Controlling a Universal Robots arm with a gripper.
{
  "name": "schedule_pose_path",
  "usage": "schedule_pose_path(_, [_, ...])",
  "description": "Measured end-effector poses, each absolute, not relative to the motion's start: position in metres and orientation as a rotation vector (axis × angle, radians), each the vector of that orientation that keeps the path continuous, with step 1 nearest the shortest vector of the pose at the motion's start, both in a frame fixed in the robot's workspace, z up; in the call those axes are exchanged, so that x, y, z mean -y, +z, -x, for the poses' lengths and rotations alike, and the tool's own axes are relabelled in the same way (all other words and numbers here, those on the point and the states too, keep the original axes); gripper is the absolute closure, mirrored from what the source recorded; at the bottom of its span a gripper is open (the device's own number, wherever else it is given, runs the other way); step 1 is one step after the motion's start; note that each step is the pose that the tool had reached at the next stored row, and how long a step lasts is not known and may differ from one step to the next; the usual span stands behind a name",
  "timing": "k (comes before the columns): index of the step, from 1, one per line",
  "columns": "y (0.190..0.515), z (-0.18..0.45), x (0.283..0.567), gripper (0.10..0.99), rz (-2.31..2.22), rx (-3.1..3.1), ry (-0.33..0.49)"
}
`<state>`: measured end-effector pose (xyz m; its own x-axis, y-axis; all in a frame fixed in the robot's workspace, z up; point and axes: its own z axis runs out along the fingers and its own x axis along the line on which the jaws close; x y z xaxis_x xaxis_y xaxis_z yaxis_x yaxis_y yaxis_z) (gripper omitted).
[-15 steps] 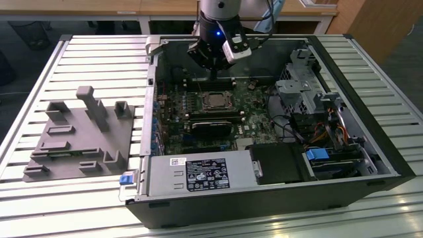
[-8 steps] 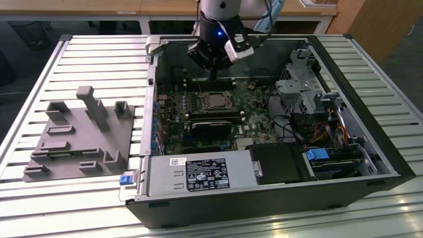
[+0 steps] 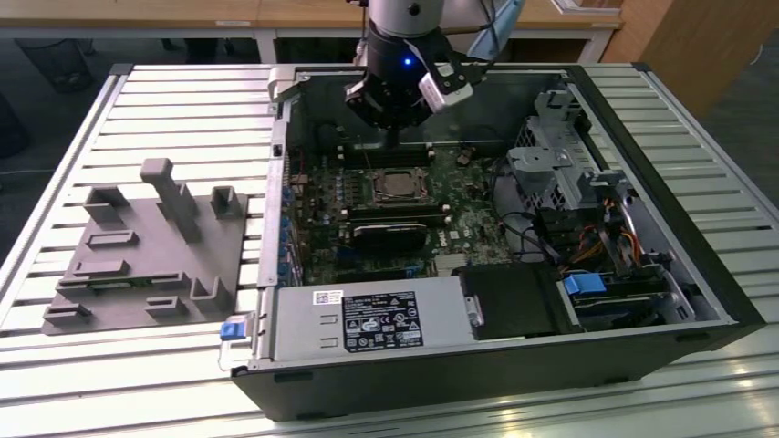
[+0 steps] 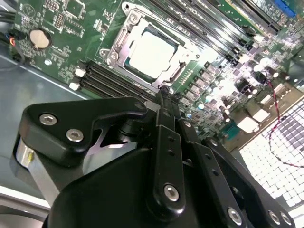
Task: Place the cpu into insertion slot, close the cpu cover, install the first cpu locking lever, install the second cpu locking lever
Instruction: 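Install the first cpu locking lever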
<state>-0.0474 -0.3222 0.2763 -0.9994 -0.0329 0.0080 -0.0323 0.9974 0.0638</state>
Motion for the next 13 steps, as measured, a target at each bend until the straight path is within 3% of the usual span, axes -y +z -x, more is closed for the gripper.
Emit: schedule_pose_path(13, [0.276,0.062,0.323,0.980,-0.068,3.134,-0.099])
